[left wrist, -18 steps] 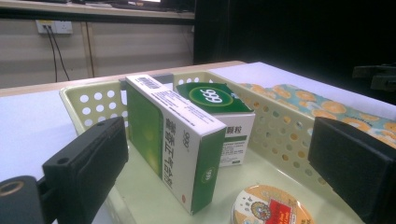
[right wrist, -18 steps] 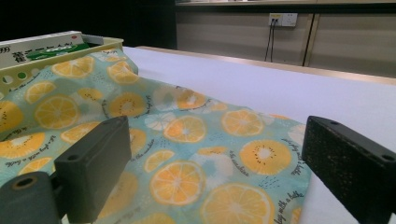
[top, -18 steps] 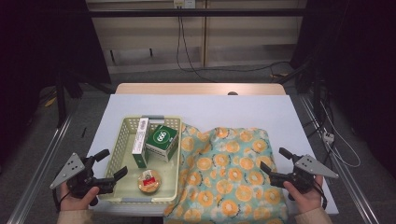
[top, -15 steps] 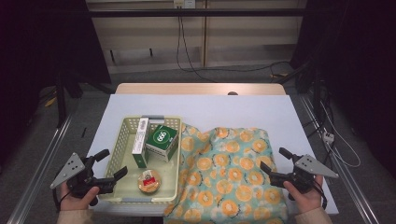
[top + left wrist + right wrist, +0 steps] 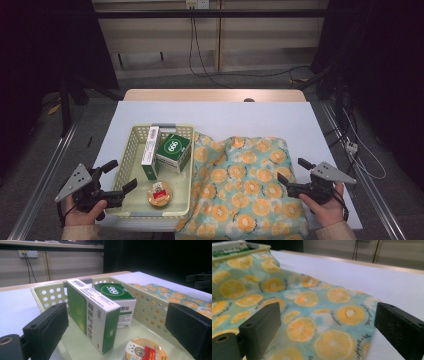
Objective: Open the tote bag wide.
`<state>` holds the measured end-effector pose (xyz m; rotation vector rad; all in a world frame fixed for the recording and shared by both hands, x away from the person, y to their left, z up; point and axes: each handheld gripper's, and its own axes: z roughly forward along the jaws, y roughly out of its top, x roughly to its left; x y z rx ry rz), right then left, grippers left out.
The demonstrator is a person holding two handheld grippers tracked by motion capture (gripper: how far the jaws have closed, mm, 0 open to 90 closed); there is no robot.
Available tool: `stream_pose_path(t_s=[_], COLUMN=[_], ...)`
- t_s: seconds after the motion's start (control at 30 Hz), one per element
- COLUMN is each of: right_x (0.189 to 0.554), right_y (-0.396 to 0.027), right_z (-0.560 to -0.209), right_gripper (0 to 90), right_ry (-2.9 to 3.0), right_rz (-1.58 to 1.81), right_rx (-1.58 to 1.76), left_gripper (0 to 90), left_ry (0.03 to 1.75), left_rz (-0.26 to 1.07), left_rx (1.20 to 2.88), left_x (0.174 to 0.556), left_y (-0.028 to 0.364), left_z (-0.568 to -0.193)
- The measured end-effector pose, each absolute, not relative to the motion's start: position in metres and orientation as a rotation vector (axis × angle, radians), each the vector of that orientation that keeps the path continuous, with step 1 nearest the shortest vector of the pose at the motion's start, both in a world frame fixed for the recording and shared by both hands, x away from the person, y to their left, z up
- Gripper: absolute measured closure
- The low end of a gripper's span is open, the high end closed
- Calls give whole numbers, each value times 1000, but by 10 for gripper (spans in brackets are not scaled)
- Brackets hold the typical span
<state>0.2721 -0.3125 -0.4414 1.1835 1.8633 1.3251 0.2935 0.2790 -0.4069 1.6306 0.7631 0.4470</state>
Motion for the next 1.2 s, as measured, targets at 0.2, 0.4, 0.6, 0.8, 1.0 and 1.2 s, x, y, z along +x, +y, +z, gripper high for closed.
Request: stream_pose_path(t_s=[0.2,0.4,0.6,0.8,1.0,1.2], right_x=[287,319,343,353,354,355], right_y=[-317,-319,-317,-311,-311,-311], right_z=[-439,-449,-459,-461,-462,-462], right_gripper=[137,151,203,300,382,415], right_ry=[1911,1949,1991,2045,2075,2082], right_rz=[1194,1079,977,901,908,915], right_rx=[1238,1338,1414,1430,1428,1434], left_gripper=[46,46,46,46,46,48], left_ry=[757,744,743,730,718,679], left_rz=[450,454,457,455,456,460], left_rx=[1637,1636,1636,1636,1643,1672], left_x=[293,293,294,294,295,295], left_y=[277,278,279,278,276,272], left_z=[-407,-406,-406,-406,-406,-405])
